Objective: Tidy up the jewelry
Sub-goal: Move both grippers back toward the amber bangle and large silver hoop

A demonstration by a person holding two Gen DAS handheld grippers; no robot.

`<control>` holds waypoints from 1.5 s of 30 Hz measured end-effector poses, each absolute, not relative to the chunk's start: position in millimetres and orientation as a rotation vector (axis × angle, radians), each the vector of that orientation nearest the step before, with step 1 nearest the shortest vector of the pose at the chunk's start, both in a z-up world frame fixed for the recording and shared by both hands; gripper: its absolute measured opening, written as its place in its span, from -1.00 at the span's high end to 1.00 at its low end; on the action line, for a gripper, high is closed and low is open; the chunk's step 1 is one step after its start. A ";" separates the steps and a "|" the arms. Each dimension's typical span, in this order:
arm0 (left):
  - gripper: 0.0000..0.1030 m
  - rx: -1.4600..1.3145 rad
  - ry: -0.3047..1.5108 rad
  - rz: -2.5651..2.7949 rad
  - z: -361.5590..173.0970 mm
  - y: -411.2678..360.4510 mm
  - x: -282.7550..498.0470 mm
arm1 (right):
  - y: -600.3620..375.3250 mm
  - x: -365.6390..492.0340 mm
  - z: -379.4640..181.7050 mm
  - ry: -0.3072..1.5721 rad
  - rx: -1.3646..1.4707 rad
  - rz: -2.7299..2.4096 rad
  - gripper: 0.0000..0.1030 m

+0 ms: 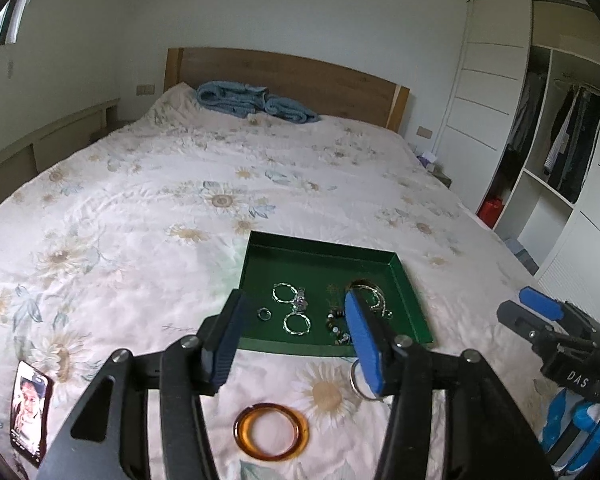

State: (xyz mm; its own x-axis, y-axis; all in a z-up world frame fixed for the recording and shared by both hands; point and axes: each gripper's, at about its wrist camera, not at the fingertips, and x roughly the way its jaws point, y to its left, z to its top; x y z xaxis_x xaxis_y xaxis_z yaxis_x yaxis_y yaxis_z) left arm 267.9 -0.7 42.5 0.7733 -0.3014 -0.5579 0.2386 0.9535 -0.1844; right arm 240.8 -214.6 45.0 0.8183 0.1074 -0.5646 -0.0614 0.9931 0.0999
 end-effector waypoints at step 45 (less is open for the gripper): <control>0.00 -0.093 0.558 -0.240 59.4 52.4 190.8 | -237.7 166.3 65.3 0.525 0.117 0.091 -0.51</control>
